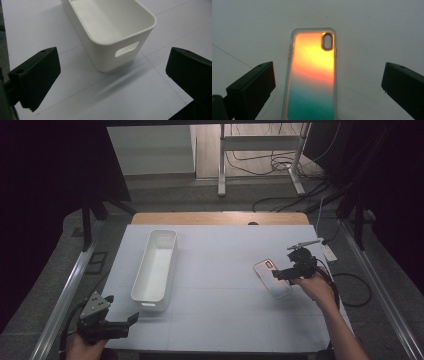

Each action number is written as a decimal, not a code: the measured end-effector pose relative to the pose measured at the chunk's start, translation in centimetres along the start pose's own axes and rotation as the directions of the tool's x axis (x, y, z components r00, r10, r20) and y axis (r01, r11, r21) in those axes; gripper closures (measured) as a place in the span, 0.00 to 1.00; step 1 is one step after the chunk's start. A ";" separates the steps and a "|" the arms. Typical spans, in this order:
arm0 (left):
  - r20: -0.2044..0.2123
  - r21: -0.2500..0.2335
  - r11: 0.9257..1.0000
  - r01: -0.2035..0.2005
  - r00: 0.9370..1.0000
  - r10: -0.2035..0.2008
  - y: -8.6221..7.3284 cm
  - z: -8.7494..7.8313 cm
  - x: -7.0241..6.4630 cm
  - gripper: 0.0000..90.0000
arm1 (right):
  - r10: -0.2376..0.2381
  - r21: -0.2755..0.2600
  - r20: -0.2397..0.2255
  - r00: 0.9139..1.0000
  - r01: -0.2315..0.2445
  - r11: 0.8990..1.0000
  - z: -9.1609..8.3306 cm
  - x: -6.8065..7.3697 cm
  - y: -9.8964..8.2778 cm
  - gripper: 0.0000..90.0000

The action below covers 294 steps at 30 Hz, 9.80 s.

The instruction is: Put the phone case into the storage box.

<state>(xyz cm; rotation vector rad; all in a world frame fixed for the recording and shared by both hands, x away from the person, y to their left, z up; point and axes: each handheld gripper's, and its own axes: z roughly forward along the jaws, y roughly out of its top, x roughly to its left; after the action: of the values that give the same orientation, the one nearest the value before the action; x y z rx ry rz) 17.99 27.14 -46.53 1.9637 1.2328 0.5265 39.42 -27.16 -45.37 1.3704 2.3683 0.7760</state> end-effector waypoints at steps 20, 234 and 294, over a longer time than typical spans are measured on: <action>0.000 0.003 1.000 -0.011 1.000 0.011 0.0 0.0 -0.1 0.01 | -0.005 0.060 0.028 1.000 0.003 0.998 2.3 -0.6 -1.4 0.00; 0.356 -0.068 0.997 -0.042 0.932 0.063 11.9 7.6 -4.3 0.00 | -0.202 -0.241 -0.074 0.977 0.179 0.954 -5.0 7.4 -1.2 0.98; 0.561 -0.053 0.997 0.049 0.828 -0.011 14.5 12.9 -8.1 0.00 | -0.309 -0.310 -0.133 0.942 0.257 0.915 -5.1 13.0 -0.9 0.98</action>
<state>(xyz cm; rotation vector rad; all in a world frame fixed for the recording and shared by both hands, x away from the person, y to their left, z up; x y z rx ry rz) 31.48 11.34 -43.18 1.8489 0.8513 -0.0442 29.70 -17.89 -41.62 0.8452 2.3914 1.1421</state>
